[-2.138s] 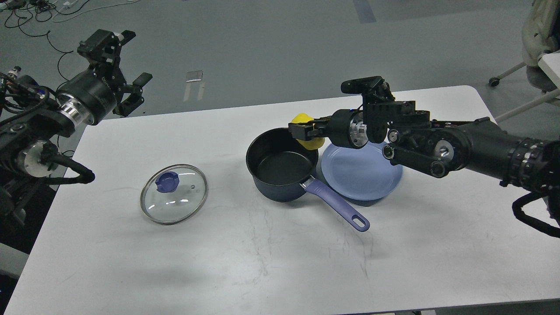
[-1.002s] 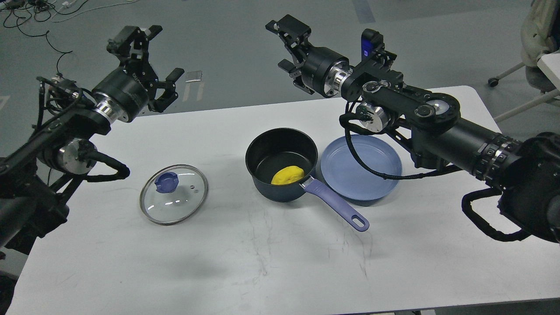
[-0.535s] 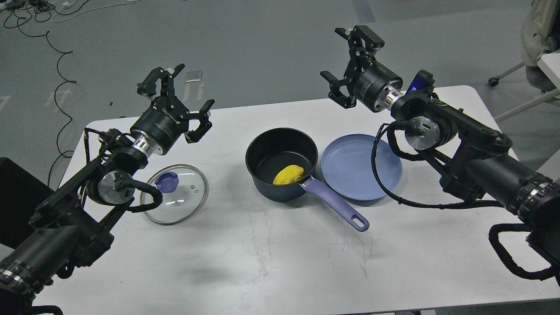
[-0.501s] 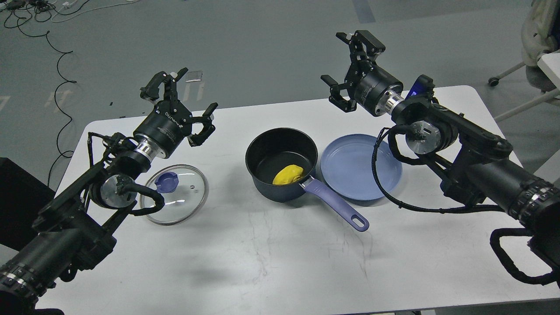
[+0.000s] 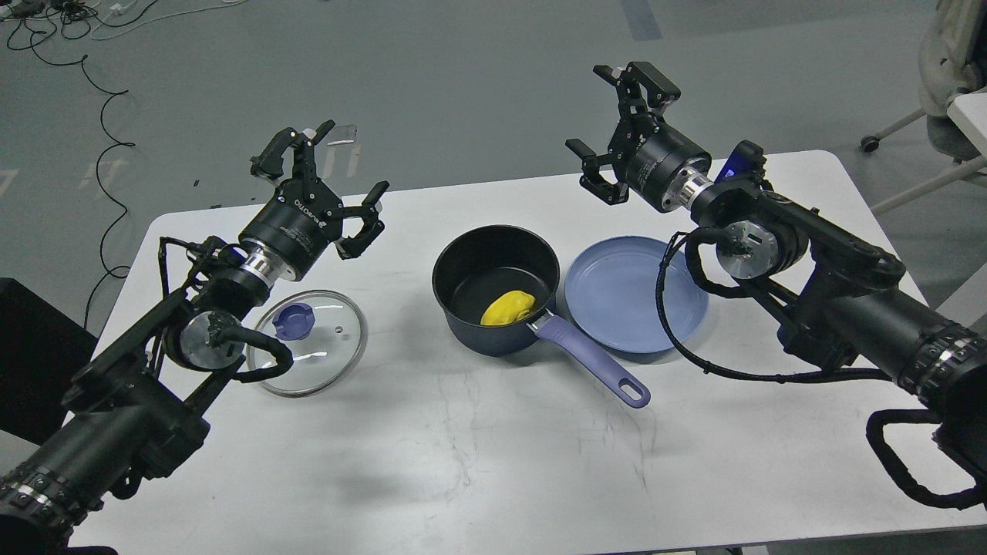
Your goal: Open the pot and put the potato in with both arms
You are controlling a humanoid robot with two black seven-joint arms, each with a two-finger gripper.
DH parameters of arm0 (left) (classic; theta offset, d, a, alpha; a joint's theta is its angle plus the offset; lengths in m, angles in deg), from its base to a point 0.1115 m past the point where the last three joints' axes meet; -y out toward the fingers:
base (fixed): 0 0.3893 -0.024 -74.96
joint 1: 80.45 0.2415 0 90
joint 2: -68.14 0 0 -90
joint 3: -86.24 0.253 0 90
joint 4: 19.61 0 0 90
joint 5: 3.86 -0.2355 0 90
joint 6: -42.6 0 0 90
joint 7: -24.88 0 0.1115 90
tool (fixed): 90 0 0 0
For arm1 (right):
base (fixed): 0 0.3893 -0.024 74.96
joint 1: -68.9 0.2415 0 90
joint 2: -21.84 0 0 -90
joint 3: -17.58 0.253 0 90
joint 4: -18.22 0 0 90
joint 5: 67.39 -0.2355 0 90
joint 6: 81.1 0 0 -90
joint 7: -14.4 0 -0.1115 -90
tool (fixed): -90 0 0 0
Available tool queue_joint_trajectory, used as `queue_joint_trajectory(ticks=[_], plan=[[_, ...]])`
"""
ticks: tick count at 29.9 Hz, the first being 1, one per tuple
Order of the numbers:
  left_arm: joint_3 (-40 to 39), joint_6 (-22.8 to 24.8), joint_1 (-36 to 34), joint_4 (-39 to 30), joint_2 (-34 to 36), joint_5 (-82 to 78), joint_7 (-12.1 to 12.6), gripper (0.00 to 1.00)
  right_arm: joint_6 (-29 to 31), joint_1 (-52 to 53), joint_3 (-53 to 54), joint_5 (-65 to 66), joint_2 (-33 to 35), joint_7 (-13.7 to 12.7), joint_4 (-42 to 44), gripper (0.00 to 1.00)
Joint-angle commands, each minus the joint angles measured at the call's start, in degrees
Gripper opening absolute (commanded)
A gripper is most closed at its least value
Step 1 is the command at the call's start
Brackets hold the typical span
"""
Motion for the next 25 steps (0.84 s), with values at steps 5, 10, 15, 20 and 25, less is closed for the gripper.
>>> queue_joint_trajectory(ticks=[5, 10, 15, 20, 25], plan=[[-0.09, -0.13, 0.01, 0.17, 0.15, -0.02, -0.43, 0.98, -0.35, 0.21, -0.43, 0.17, -0.09, 0.00, 0.22, 1.00], [-0.09, -0.13, 0.01, 0.35, 0.06, 0.07, -0.52, 0.98, -0.53, 0.21, -0.44, 0.26, -0.09, 0.00, 0.48, 1.00], [0.00, -0.13, 0.01, 0.70, -0.11, -0.02, -0.51, 0.98, -0.53, 0.30, -0.52, 0.26, -0.09, 0.00, 0.48, 1.00], [0.00, -0.13, 0.01, 0.70, -0.20, 0.07, -0.51, 0.98, -0.53, 0.30, -0.52, 0.26, 0.00, 0.00, 0.48, 1.00], [0.00, -0.13, 0.10, 0.70, -0.38, 0.07, -0.60, 0.98, -0.53, 0.21, -0.52, 0.17, 0.00, 0.00, 0.40, 1.00]])
